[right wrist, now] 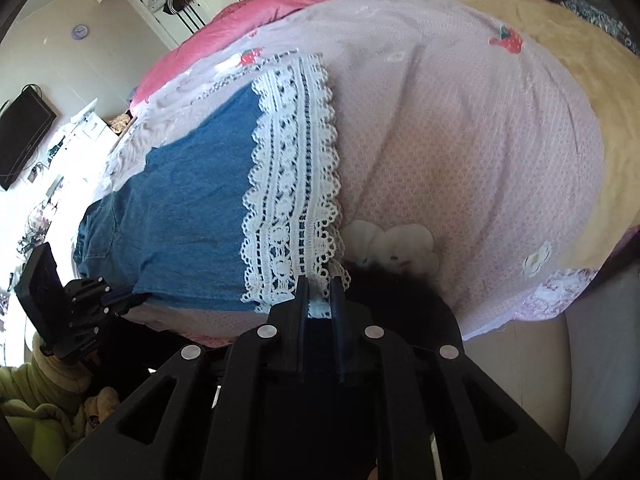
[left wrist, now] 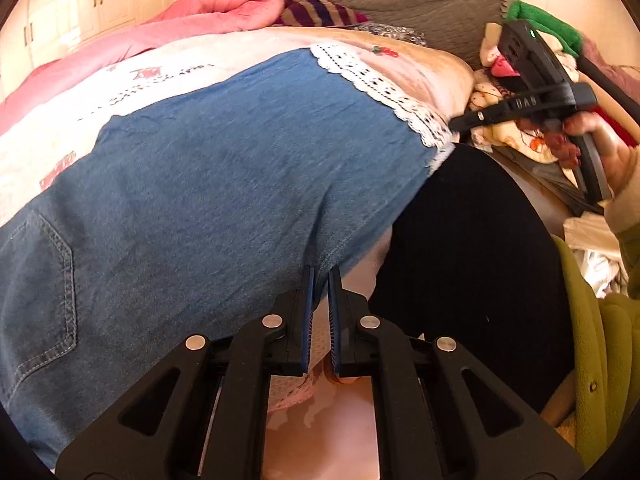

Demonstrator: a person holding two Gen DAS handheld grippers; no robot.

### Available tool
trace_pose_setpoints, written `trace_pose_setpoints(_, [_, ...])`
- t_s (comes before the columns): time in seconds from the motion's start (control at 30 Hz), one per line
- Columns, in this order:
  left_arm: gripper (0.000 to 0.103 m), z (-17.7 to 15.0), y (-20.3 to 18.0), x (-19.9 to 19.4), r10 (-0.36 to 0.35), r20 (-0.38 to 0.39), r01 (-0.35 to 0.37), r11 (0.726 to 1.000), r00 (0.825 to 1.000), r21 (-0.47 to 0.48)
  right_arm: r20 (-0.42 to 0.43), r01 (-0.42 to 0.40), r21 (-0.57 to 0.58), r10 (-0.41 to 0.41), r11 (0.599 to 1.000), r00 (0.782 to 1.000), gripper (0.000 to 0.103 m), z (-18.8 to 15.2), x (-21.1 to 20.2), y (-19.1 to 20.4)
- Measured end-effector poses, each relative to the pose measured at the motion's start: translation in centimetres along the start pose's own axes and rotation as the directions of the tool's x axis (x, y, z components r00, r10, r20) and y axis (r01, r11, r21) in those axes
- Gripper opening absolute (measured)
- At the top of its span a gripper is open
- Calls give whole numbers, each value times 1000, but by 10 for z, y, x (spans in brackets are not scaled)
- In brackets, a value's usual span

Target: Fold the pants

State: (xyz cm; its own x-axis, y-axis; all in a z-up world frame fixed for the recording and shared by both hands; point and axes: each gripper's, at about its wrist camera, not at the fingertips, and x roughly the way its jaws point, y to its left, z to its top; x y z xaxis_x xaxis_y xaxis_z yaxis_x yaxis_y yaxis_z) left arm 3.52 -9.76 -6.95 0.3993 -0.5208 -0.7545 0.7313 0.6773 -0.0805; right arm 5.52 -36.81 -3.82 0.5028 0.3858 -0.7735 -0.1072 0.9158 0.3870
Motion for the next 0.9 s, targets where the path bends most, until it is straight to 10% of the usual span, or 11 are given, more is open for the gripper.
trace_pose_setpoints(0.17, [6,-5,-6,12,-44,-57,45,999,997,7,64,18,-24,-16,1000,998,41,19,-8,11])
trace_pose_setpoints(0.4, [31,2,-13,-15,-110,41,110,994,993,8,93,-77,-69,83,995,992,46,33,-2,32])
trace_pose_setpoints(0.47, [52,8,-8,-24,-81,89,84,996,993,-22,64,-109,-108,116,988,991,46,32,12,47])
trace_pose_setpoints(0.9, [54,9,62,-15,101,71,-76,953,992,-293,-121,2,-35,-6,999,993,45,5,63,34])
